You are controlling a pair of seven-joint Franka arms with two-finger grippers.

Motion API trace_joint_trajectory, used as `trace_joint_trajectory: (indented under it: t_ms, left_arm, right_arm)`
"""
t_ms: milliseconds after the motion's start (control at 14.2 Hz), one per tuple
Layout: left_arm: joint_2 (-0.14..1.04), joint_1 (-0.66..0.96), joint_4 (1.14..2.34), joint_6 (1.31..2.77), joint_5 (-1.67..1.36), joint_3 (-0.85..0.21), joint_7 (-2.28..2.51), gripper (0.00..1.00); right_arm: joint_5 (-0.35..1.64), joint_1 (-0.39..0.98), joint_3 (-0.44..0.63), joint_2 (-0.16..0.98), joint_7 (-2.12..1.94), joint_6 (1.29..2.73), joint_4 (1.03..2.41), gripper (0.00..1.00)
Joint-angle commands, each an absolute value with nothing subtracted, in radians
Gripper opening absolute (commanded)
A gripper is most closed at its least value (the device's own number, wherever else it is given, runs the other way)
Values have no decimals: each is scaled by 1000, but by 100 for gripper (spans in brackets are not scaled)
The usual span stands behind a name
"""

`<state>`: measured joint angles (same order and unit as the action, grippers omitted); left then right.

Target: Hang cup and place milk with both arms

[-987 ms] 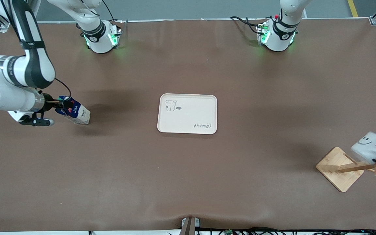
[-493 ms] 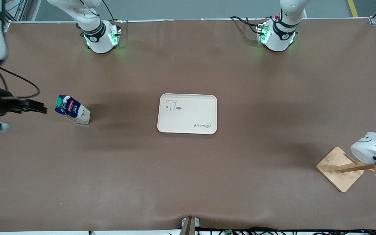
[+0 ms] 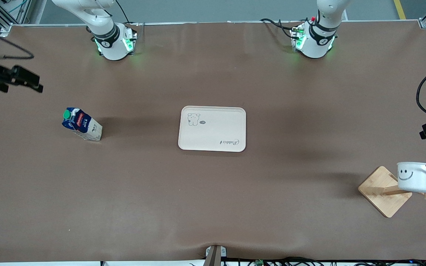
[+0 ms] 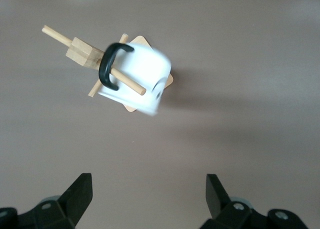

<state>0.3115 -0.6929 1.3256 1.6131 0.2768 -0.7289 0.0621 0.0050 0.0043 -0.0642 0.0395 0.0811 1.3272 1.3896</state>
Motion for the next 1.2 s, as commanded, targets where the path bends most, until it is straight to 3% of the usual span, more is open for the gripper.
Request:
trace_joint_trajectory:
  t_ms: [0,705,916,1128]
  left_arm:
    - [270,-703,1331,1568,258,-741,72,100]
    - [154,-672,1341,1509,218,-787,71,100]
    - [100,-498,1357,1448,180,-597,58,100]
    - [31,-296,1411,1448,60,-337,57,100]
  right_arm:
    - [-5,-2,-61,-46,77,1382,1539,100]
    - [31,-52,-60,-52,-37,1385,1571,100]
    - [31,-58,-60,-52,-37,1382,1574,100]
    - [32,-63,-60,-51,-37,1379,1574,100]
